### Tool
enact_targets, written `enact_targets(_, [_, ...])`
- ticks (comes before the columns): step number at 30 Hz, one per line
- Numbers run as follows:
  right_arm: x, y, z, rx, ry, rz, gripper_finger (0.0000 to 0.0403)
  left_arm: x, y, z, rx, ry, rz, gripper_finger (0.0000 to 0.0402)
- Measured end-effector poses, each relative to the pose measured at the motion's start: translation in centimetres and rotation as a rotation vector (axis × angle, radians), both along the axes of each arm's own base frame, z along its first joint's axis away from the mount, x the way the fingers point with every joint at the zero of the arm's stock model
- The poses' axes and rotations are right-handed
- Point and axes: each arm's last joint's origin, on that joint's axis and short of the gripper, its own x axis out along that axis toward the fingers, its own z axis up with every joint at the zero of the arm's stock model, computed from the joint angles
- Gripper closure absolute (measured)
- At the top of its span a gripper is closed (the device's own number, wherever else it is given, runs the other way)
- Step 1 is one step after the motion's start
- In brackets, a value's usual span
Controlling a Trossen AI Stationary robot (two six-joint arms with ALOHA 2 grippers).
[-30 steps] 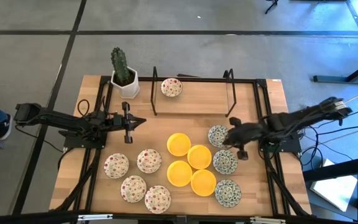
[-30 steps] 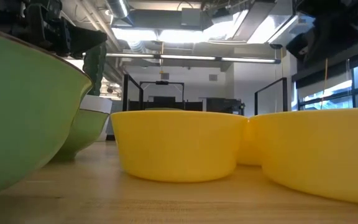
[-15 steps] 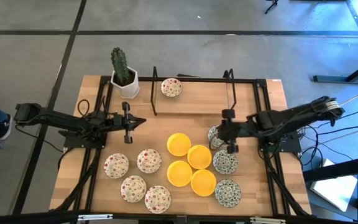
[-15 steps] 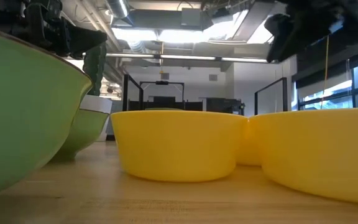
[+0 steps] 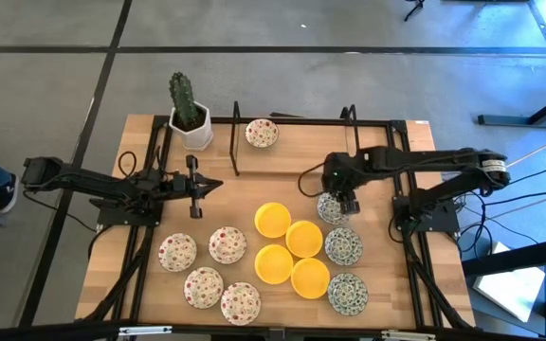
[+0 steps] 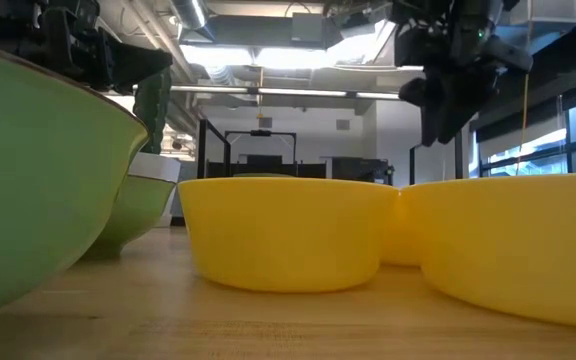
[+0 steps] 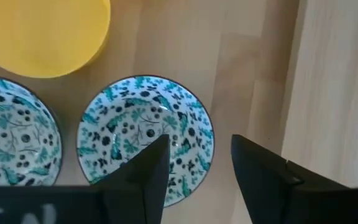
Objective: Pick & Place Mini bowls
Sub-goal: Put the top blue bowl on the shelf
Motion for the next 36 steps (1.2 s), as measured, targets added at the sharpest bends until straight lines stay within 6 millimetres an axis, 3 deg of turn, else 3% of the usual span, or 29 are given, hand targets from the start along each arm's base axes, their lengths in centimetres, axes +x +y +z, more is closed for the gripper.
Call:
enact_targets(14, [1.6, -3.3, -3.5, 0.08, 0.138, -0.04, 0.0233, 0.0, 0.0, 0.0, 0.0, 0.0, -0.008, 0.0396])
enact_targets(36, [3.3, -4.8, -8.2, 0.147, 0.313, -0.044, 0.0233, 0.0, 0.0, -0.1, -0.001, 0.007, -0.008, 0.0399])
